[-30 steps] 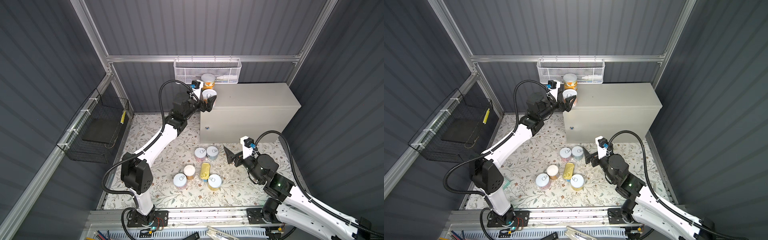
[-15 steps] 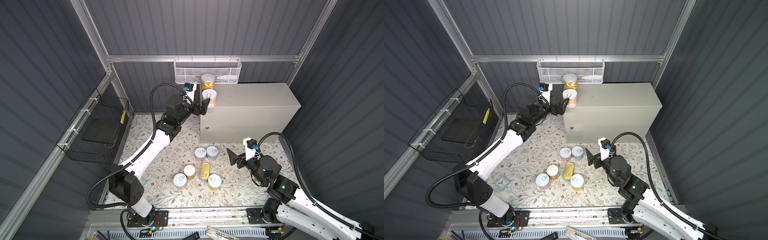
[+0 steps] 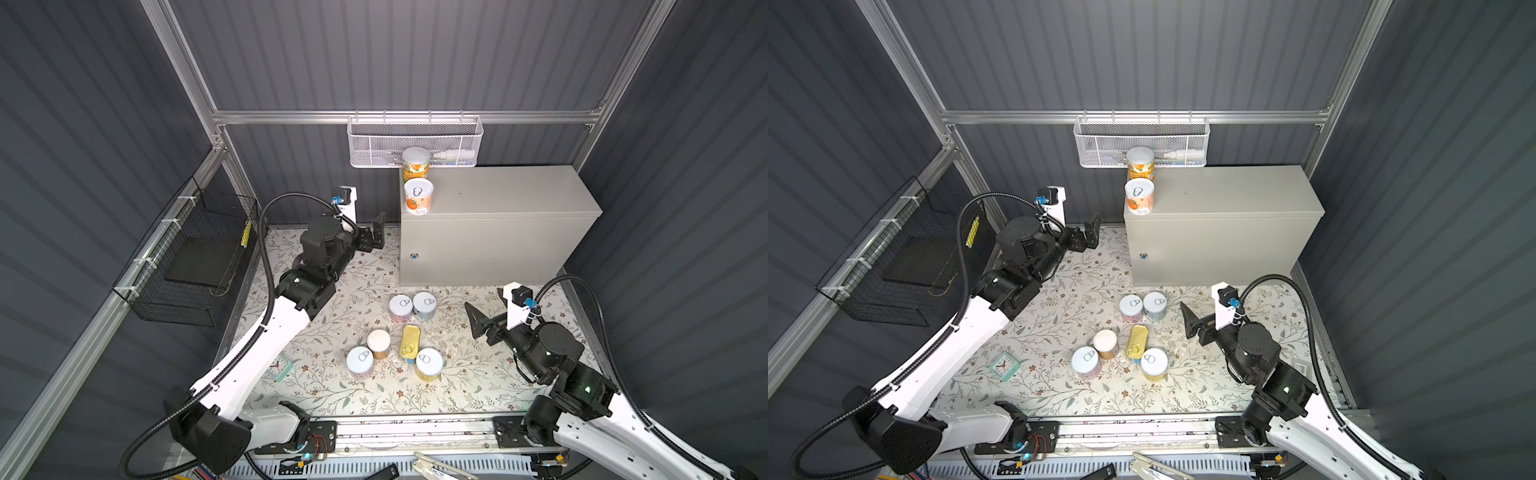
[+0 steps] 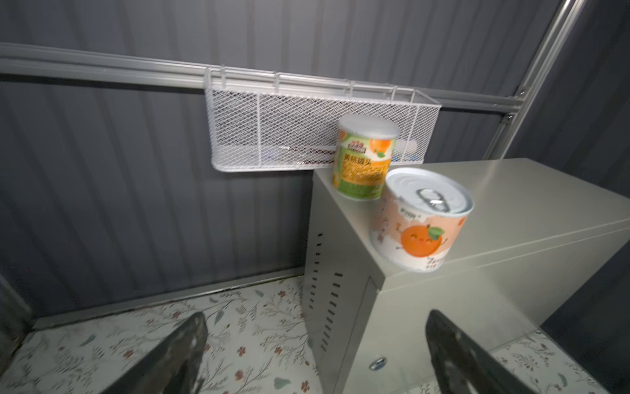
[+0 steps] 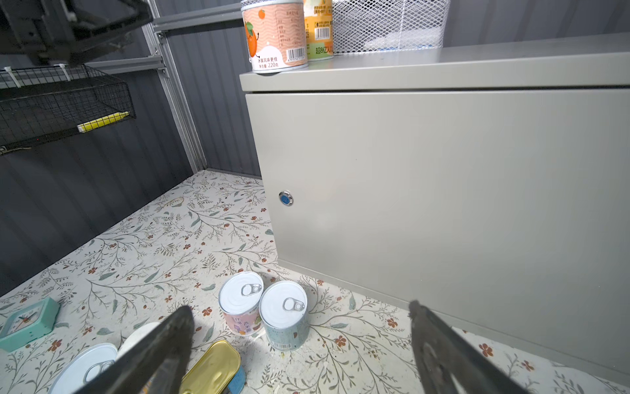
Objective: Place and organize the canned foods onto the counter
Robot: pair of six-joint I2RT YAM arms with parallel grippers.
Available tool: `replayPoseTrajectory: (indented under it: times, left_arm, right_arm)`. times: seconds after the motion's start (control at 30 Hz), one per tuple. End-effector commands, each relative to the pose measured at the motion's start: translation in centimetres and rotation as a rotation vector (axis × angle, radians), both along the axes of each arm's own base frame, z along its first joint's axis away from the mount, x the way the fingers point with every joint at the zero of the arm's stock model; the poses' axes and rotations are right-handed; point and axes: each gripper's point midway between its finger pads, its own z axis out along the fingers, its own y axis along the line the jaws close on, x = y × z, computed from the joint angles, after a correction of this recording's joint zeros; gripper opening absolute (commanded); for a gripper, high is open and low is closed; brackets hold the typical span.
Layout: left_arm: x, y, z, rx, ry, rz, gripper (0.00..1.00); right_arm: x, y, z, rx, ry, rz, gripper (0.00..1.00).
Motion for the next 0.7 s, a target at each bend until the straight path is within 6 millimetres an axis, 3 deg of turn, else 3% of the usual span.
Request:
replayPoseTrajectory:
  times: [0.0, 0.23, 0.43, 0.67]
  left_arm:
    - [-1.2, 3.8, -3.5, 0.118, 0.128, 0.162, 1.0]
    - [-5.0, 6.9, -9.6, 0.217, 0.338, 0.211, 1.0]
    - [-9.9, 7.0, -14.9, 0.162, 0.52, 0.104, 1.0]
    - [-13.3, 7.3, -21.7, 0.245, 0.766, 0.057, 1.0]
  right_arm:
    - [-0.1, 0.5, -1.3, -0.031, 0.063, 0.017, 0.99]
    - [0.3, 0.8, -3.2, -0.033, 0.113, 0.013, 0.99]
    - [0.3, 1.8, -4.3, -0.064, 0.184, 0.042, 0.99]
    - [-0.1, 2.4, -5.5, -0.053, 0.259, 0.074, 0.99]
